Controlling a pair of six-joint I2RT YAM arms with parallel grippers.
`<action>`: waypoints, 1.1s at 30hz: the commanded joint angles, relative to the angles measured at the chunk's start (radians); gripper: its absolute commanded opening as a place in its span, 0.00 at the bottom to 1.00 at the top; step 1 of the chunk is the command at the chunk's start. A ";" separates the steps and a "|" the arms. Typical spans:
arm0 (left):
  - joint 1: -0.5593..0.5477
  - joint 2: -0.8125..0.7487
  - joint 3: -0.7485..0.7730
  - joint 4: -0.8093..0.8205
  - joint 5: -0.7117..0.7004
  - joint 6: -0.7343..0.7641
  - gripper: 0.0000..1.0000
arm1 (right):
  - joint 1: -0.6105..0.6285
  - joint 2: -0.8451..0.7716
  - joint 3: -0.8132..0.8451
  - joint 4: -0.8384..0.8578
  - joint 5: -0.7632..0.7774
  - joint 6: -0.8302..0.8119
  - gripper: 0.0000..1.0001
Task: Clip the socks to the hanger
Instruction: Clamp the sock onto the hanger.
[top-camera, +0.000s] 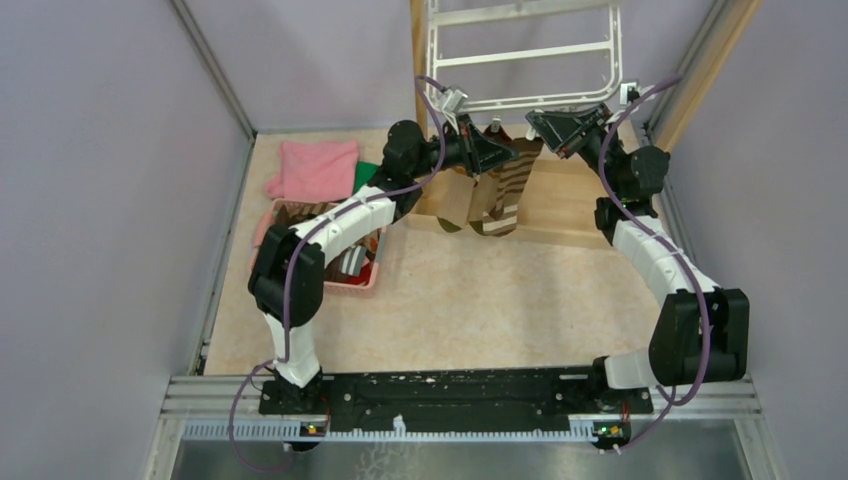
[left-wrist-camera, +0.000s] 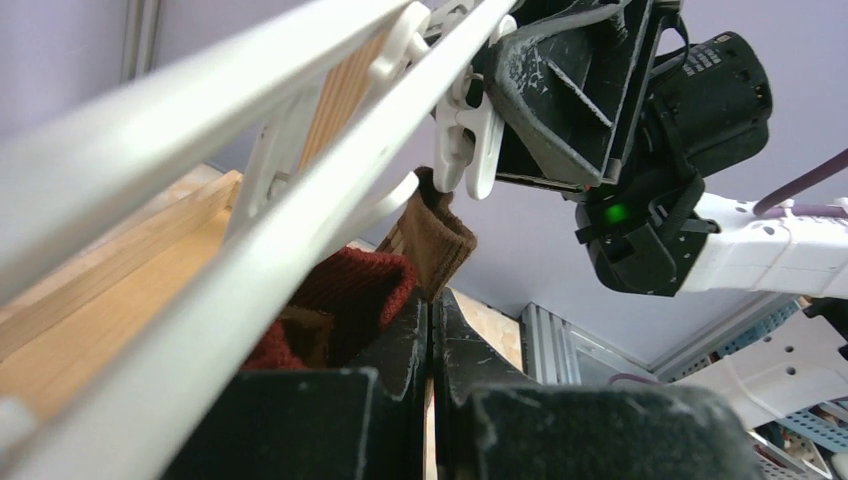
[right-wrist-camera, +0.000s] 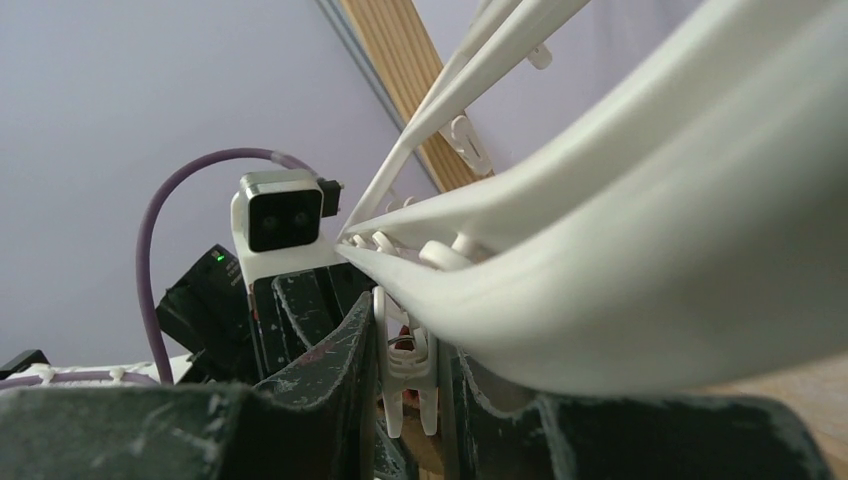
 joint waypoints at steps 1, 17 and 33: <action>0.008 0.021 0.050 0.064 0.019 -0.051 0.00 | 0.009 0.011 0.040 0.071 -0.038 0.024 0.00; 0.021 0.033 0.048 0.149 0.034 -0.172 0.00 | 0.009 0.023 0.038 0.091 -0.052 0.023 0.00; 0.021 0.000 -0.011 0.120 0.054 -0.162 0.00 | 0.009 0.015 0.039 0.122 -0.042 0.020 0.00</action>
